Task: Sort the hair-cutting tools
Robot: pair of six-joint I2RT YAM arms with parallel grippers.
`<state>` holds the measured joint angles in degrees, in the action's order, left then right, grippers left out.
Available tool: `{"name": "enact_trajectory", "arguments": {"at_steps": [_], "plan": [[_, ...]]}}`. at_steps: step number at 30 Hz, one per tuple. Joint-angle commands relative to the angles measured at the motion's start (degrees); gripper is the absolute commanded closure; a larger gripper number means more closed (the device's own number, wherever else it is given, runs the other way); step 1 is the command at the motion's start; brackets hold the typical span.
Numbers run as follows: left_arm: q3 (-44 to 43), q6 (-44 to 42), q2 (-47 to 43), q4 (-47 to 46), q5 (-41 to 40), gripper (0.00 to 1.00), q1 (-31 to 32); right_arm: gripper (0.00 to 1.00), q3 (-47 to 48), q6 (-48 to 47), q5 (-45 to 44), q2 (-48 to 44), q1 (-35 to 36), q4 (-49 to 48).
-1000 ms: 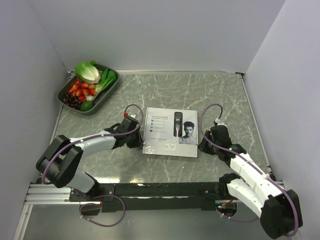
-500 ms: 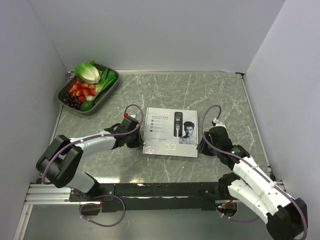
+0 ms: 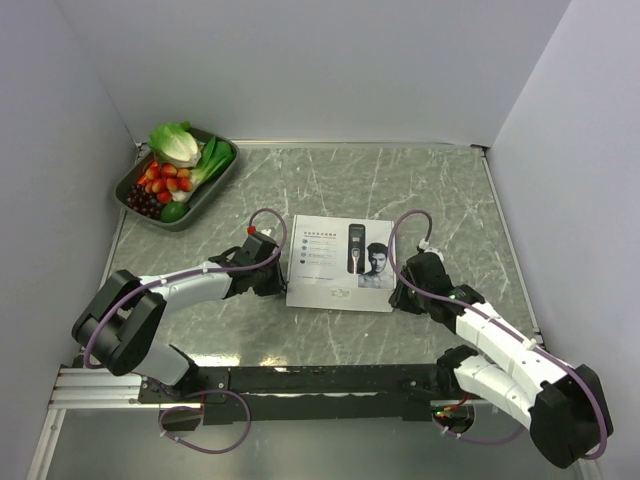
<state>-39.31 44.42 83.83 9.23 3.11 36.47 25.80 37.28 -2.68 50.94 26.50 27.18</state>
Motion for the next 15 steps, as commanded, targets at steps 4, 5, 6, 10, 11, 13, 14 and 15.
{"name": "enact_trajectory", "arguments": {"at_steps": [4, 5, 6, 10, 11, 13, 14, 15], "plan": [[-1.82, 0.31, -0.69, -3.17, 1.1, 0.87, 0.62, 0.65, -1.1, 1.39, -1.72, 0.57, 0.48, -2.92], [-1.82, 0.4, -0.69, -3.17, 1.1, 0.87, 0.62, 0.65, -1.02, 1.22, -1.8, -0.13, 0.48, -2.49], [-2.08, 0.4, -0.77, -3.08, 1.28, 0.87, 0.62, 0.65, -0.84, 1.22, -1.98, -1.7, 0.48, -1.87], [-2.09, 0.23, -1.48, -2.56, 1.19, 0.86, 0.62, 0.65, 1.35, 0.34, -4.34, -5.93, 0.48, 2.52], [-2.0, 0.22, -1.74, -2.47, 1.28, 0.86, 0.53, 0.65, 2.66, -0.09, -4.96, -6.72, 0.48, 4.36], [-1.82, 0.31, -2.27, -2.38, 1.28, 0.86, 0.62, 0.64, 3.9, -0.45, -6.63, -8.39, 0.48, 5.77], [-1.65, 0.31, -2.44, -2.38, 1.37, 0.86, 0.62, 0.65, 5.04, -0.8, -8.21, -8.4, 0.48, 6.65], [-1.3, 0.49, -2.79, -2.47, 1.45, 0.86, 0.62, 0.64, 5.66, -0.89, -9.09, -7.79, 0.39, 6.83]]}}
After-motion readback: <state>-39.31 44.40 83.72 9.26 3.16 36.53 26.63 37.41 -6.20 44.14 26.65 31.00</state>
